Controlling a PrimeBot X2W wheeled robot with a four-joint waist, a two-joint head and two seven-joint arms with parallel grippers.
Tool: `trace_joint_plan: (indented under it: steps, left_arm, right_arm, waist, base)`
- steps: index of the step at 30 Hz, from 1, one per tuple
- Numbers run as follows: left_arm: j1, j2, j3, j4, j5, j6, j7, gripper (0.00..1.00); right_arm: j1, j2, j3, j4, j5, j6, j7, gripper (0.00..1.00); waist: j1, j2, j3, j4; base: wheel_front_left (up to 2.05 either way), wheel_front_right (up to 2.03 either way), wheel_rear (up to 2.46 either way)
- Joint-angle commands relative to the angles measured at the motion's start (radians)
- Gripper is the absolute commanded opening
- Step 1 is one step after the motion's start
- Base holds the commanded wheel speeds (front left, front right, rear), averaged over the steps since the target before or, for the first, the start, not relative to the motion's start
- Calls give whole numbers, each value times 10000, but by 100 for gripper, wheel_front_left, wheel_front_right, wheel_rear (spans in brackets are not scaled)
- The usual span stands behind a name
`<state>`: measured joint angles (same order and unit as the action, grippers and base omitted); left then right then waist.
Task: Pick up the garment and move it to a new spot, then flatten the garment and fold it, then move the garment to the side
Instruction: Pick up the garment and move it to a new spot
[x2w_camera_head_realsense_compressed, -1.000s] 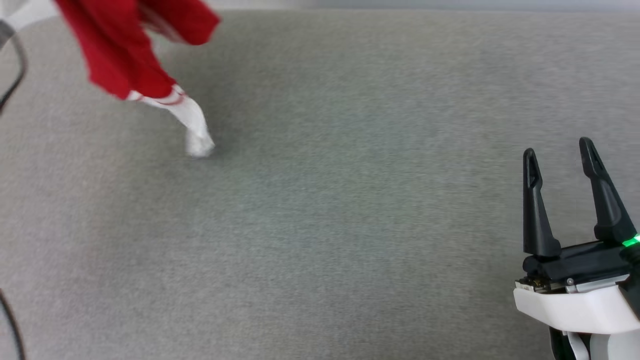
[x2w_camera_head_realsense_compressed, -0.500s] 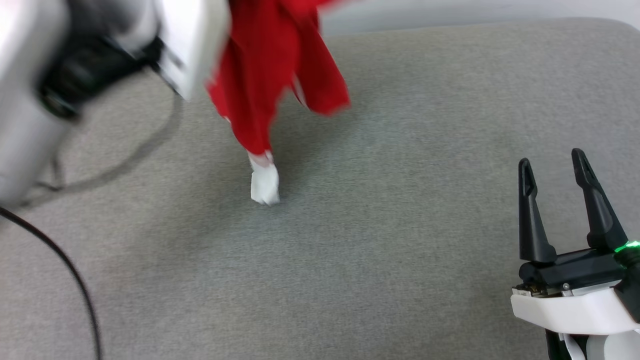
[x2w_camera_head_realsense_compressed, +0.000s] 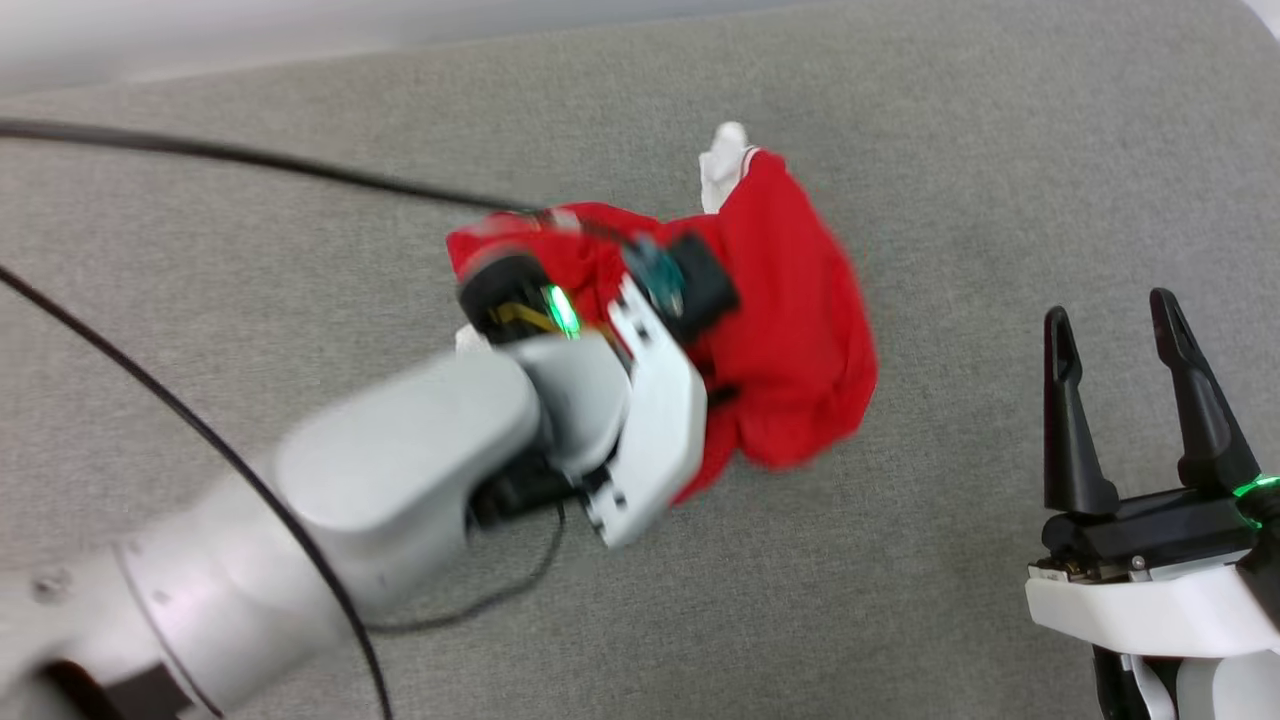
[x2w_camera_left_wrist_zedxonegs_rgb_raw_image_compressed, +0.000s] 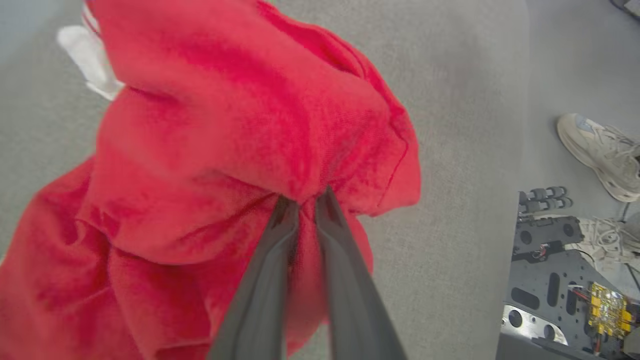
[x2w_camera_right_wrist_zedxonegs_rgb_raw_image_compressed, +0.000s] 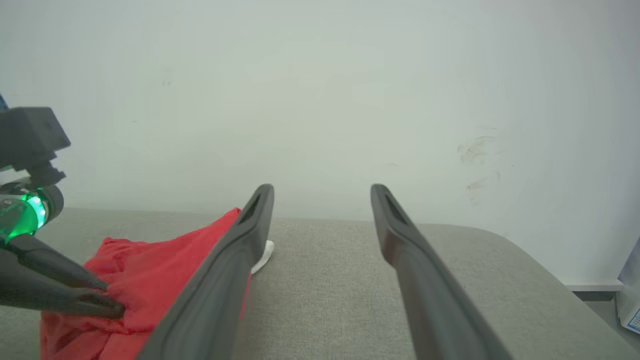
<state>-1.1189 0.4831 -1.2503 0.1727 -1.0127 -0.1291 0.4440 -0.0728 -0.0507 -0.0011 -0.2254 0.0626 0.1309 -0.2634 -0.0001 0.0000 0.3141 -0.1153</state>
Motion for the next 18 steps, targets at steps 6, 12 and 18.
trace_joint_plan:
  steps: [6, 12, 18]
  left_arm:
    - [1859, -865, -288, 683, 510, -2, 80, 0]
    - [3034, -1384, -373, 1160, 1028, -3, 282, 0]
    - [2458, -1650, -192, 1693, 1295, 0, -1503, 100]
  right_arm:
    - [-187, 9, -58, 106, 122, -3, -21, 100]
    - [-199, 9, -85, 213, 97, -3, -21, 100]
    - [53, 9, -86, 342, -46, -3, -21, 100]
  waist:
    - [1, 0, 331, -154]
    - [1, 0, 265, -23]
    - [1, 0, -209, 202]
  base:
    - [0, 0, 0]
    - [0, 0, 0]
    - [0, 0, 0]
